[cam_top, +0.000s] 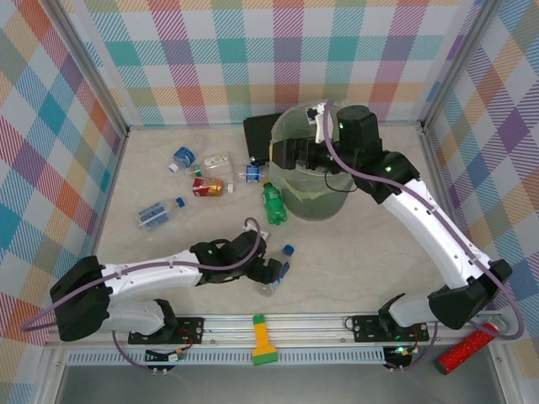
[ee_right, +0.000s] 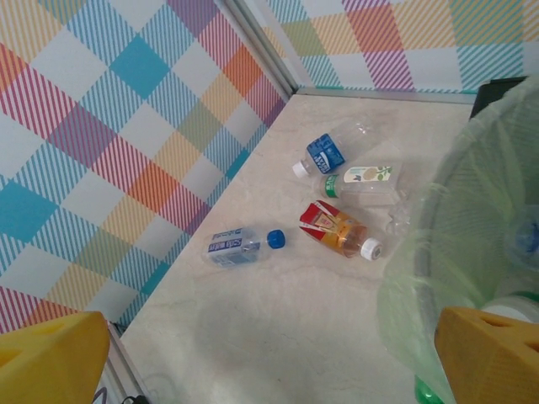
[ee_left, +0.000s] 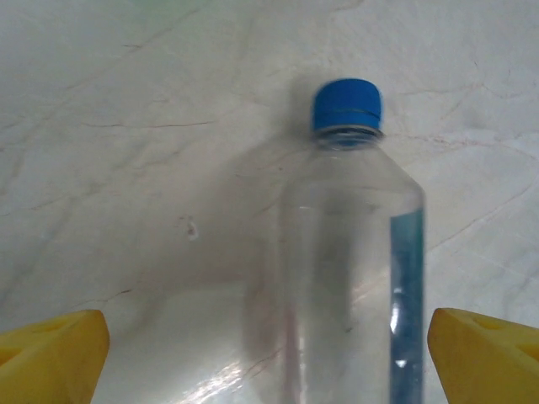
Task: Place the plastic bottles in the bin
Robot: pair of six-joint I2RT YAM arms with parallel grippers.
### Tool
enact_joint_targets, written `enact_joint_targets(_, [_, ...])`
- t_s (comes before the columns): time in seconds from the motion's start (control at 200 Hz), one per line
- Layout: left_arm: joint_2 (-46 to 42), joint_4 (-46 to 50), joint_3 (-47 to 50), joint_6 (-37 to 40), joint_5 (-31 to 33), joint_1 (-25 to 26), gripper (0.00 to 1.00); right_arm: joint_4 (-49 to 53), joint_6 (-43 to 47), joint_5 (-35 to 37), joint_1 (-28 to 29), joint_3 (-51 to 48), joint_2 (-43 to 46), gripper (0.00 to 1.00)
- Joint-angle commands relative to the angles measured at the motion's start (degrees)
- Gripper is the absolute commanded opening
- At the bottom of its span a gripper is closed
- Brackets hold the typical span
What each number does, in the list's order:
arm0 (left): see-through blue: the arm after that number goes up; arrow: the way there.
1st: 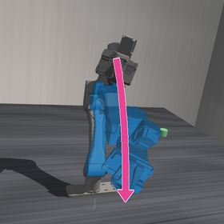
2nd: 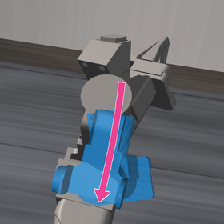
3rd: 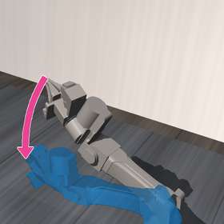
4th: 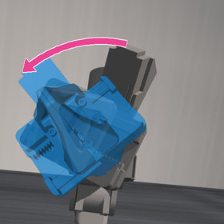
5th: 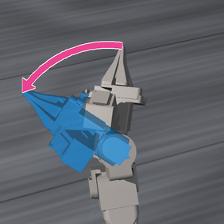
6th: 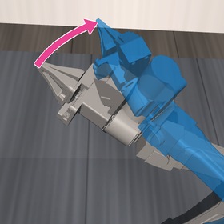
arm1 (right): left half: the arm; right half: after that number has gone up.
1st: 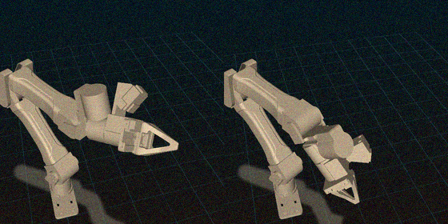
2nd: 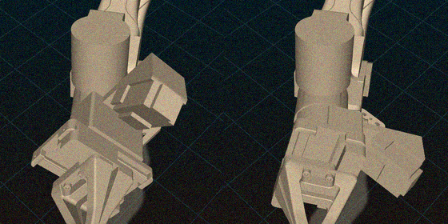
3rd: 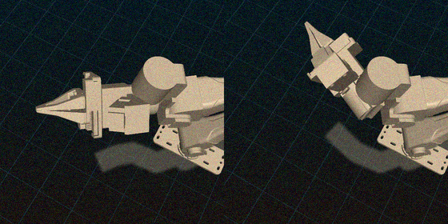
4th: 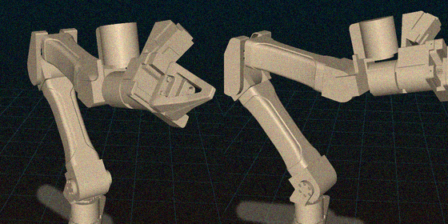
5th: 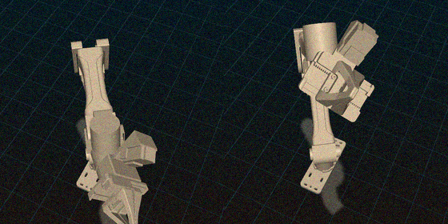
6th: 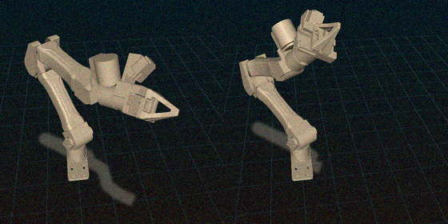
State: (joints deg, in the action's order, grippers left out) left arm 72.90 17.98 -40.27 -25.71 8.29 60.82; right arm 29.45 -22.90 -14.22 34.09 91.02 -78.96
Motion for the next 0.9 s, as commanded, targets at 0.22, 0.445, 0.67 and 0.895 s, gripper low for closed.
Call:
enact_joint_targets(0.22, [3.8, 5.1, -3.2, 0.0, 4.7, 4.6, 0.95, 0.7, 0.4, 1.6, -1.0, -2.3, 4.8, 0.99])
enact_joint_targets(0.445, [8.5, 6.4, -5.1, -2.0, 6.7, 10.6, 0.93, 0.9, 0.3, 4.1, -1.1, -2.8, 6.0, 0.99])
enact_joint_targets(0.67, [11.7, 5.7, -4.4, -2.8, 7.1, 11.4, 0.78, 0.9, 0.1, 4.1, -1.2, -3.4, 6.4, 0.99])
enact_joint_targets(0.895, [14.1, 5.9, -4.9, -2.5, 7.3, 11.9, 0.63, 0.5, -0.3, 3.6, -1.2, -3.7, 6.6, 0.99])
